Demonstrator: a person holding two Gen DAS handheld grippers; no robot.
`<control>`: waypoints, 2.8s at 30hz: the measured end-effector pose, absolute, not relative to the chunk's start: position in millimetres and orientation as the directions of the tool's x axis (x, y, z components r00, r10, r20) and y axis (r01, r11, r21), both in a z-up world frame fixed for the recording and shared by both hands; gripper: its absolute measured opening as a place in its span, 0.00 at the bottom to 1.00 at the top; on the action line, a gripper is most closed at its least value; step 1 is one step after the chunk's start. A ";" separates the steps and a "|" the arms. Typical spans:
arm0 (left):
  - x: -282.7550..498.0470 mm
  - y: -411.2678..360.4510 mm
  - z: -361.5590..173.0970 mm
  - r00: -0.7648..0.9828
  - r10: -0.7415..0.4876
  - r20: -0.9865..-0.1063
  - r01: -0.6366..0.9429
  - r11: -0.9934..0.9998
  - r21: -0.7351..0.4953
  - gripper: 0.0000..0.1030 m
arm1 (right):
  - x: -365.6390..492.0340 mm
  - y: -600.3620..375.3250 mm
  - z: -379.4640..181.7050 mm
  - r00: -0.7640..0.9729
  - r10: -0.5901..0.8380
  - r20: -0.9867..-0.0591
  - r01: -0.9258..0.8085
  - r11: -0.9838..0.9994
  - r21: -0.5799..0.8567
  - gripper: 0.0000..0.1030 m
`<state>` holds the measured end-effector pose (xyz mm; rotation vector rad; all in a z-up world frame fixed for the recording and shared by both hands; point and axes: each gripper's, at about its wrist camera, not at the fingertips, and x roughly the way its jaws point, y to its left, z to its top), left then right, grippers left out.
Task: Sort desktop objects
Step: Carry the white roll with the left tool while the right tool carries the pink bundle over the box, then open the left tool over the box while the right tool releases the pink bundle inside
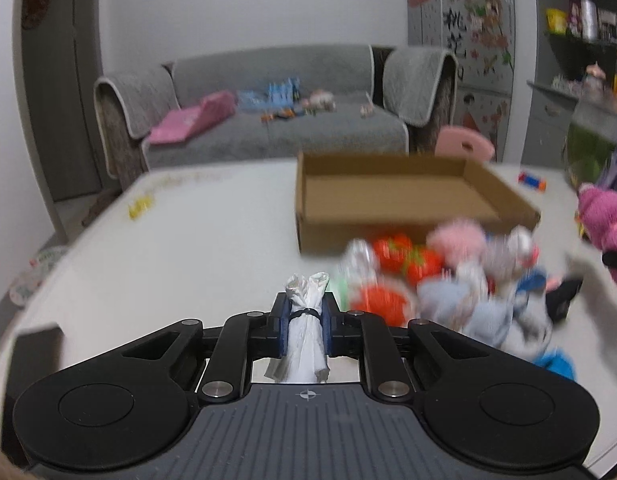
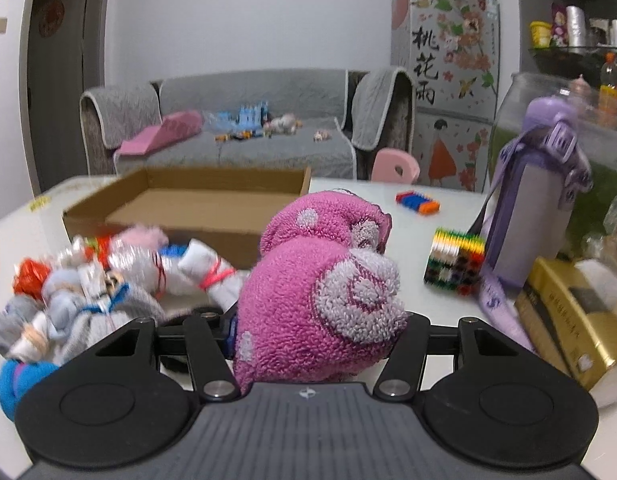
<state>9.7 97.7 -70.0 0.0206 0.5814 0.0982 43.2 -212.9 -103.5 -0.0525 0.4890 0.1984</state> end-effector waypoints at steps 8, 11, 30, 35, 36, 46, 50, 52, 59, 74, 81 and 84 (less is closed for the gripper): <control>55.3 97.4 -0.3 0.877 0.095 -0.471 -0.067 0.995 0.075 0.19 | 66.9 -208.0 -52.4 0.887 0.250 -0.388 -0.257 0.966 0.034 0.51; 93.8 91.5 7.7 0.876 0.059 -0.478 -0.036 0.998 0.057 0.19 | 95.9 -194.9 -36.1 0.883 0.290 -0.369 -0.298 0.954 0.037 0.51; 261.9 63.7 -45.9 0.832 0.001 -0.555 0.024 0.999 0.038 0.19 | 200.6 -148.2 -52.3 0.775 0.466 -0.427 -0.484 0.872 0.071 0.52; 280.4 72.6 -78.6 0.794 -0.001 -0.608 0.008 1.000 0.010 0.19 | 213.7 -140.0 -76.6 0.737 0.465 -0.491 -0.491 0.867 0.084 0.52; 282.3 74.3 -85.0 0.786 0.000 -0.619 0.005 1.000 0.006 0.19 | 214.8 -138.3 -80.0 0.731 0.463 -0.501 -0.491 0.867 0.084 0.52; 263.1 85.4 -134.2 0.716 0.000 -0.698 -0.022 1.000 -0.022 0.20 | 214.6 -131.9 -111.3 0.667 0.430 -0.608 -0.493 0.867 0.072 0.52; 245.8 81.2 -133.0 0.706 -0.008 -0.708 -0.004 1.000 -0.016 0.20 | 200.5 -137.1 -123.8 0.639 0.422 -0.643 -0.495 0.866 0.076 0.52; 237.4 78.0 -133.0 0.706 -0.005 -0.708 0.006 1.000 -0.002 0.20 | 193.5 -137.9 -126.4 0.639 0.425 -0.641 -0.492 0.866 0.084 0.52; 213.4 67.2 -129.4 0.688 -0.011 -0.725 0.016 1.000 -0.001 0.20 | 165.6 -148.0 -121.1 0.627 0.436 -0.646 -0.487 0.866 0.113 0.52; 208.5 67.2 -120.2 0.676 -0.030 -0.737 0.020 1.000 -0.022 0.21 | 182.0 -120.9 -101.5 0.625 0.481 -0.615 -0.575 0.817 0.055 0.52; 260.9 76.3 -104.6 0.700 -0.020 -0.714 -0.013 0.999 -0.041 0.21 | 225.8 -88.1 -107.7 0.577 0.493 -0.651 -0.612 0.789 0.055 0.52; 276.8 79.4 -114.9 0.692 -0.005 -0.722 -0.026 0.999 -0.032 0.22 | 232.5 -77.9 -116.0 0.566 0.482 -0.669 -0.622 0.782 0.038 0.52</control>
